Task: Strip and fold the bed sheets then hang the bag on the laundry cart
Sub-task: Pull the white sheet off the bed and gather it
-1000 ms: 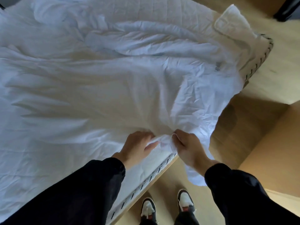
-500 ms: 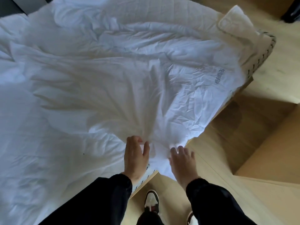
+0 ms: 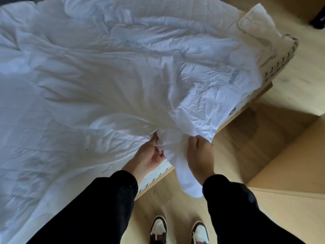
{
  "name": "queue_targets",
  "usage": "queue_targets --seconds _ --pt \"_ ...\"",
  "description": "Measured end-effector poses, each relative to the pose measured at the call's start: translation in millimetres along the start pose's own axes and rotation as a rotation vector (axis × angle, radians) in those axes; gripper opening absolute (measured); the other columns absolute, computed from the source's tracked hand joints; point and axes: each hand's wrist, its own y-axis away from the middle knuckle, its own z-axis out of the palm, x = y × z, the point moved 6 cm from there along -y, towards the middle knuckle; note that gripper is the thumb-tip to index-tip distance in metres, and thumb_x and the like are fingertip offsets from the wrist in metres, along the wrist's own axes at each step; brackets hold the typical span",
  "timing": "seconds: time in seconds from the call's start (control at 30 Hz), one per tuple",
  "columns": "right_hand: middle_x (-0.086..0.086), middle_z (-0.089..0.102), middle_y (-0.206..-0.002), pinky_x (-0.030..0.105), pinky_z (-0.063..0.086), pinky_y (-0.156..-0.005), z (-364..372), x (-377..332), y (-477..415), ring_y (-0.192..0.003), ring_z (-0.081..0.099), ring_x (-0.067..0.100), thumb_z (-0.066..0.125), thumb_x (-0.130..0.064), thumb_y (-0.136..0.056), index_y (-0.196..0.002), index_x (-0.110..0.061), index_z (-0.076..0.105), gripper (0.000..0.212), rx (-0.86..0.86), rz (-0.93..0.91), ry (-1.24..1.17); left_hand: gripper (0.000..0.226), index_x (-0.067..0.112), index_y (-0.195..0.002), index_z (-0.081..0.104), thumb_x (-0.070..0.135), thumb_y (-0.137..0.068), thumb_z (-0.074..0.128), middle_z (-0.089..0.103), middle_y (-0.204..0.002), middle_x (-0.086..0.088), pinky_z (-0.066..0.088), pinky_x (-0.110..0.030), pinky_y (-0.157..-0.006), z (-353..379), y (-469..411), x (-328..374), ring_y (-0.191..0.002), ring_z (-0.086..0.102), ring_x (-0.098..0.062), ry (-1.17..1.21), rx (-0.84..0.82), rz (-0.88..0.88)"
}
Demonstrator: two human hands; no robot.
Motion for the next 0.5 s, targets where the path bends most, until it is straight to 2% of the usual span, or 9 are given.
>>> queue_targets --seconds 0.07,0.17,0.23,0.33,0.37,0.43,0.5 --pt "0.005 0.043 -0.056 0.033 0.021 -0.057 -2.4 -7.0 -5.8 -0.062 0.041 0.032 0.037 -0.023 -0.092 -0.06 -0.011 0.035 0.033 0.028 0.01 0.088 0.028 0.014 -0.079 0.058 0.027 -0.1 0.046 0.043 -0.056 0.002 0.039 -0.02 -0.043 -9.2 10.2 2.3 -0.046 0.032 -0.008 -0.06 0.143 0.067" --pt "0.012 0.056 -0.072 0.037 0.032 -0.065 -11.6 -27.6 -13.1 -0.071 0.051 0.037 0.034 -0.03 -0.089 -0.071 -0.009 0.049 0.031 0.163 -0.109 0.224 0.033 0.011 -0.072 0.053 0.015 -0.102 0.042 0.039 -0.055 -0.002 0.035 -0.025 -0.049 -11.7 35.3 11.6 -0.041 0.03 -0.01 -0.242 0.193 0.214" --pt "0.011 0.061 -0.088 0.041 0.035 -0.08 -13.9 -39.8 -18.2 -0.084 0.055 0.037 0.039 -0.033 -0.09 -0.079 -0.009 0.061 0.034 0.246 -0.161 0.304 0.037 0.006 -0.064 0.047 0.013 -0.1 0.044 0.045 -0.053 -0.005 0.034 -0.025 -0.049 -11.3 55.2 18.6 -0.037 0.033 -0.011 -0.368 0.229 0.368" --pt "0.013 0.059 -0.115 0.044 0.032 -0.091 -12.7 -58.9 -16.4 -0.104 0.054 0.034 0.05 -0.017 -0.083 -0.093 -0.013 0.069 0.022 0.322 -0.267 0.253 0.039 0.002 -0.062 0.047 0.015 -0.099 0.043 0.049 -0.047 -0.003 0.034 -0.021 -0.045 -7.1 81.2 22.9 -0.04 0.04 -0.012 -0.459 0.238 0.579" --pt "0.015 0.056 -0.122 0.044 0.032 -0.093 -9.7 -68.1 -9.0 -0.109 0.052 0.034 0.049 -0.009 -0.077 -0.1 -0.012 0.067 0.03 0.323 -0.357 0.245 0.04 0.003 -0.061 0.047 0.015 -0.099 0.043 0.051 -0.048 -0.003 0.036 -0.022 -0.046 -6.9 85.5 22.6 -0.041 0.044 -0.012 -0.489 0.24 0.611" --pt "0.019 0.05 -0.13 0.042 0.03 -0.096 2.4 -83.7 15.4 -0.118 0.045 0.034 0.044 -0.007 -0.067 -0.113 -0.009 0.061 0.048 0.237 -0.588 0.235 0.041 0.013 -0.058 0.048 0.016 -0.098 0.044 0.058 -0.058 -0.006 0.043 -0.028 -0.058 -13.2 80.9 22.6 -0.055 0.058 -0.016 -0.666 0.282 0.669" --pt "0.019 0.047 -0.132 0.042 0.029 -0.098 17.1 -87.3 45.7 -0.125 0.041 0.034 0.046 -0.014 -0.066 -0.117 -0.01 0.053 0.052 0.119 -0.719 0.244 0.036 0.026 -0.062 0.049 0.019 -0.097 0.049 0.061 -0.077 -0.005 0.045 -0.036 -0.075 -21.3 67.9 20.6 -0.085 0.062 -0.024 -0.89 0.315 0.692"
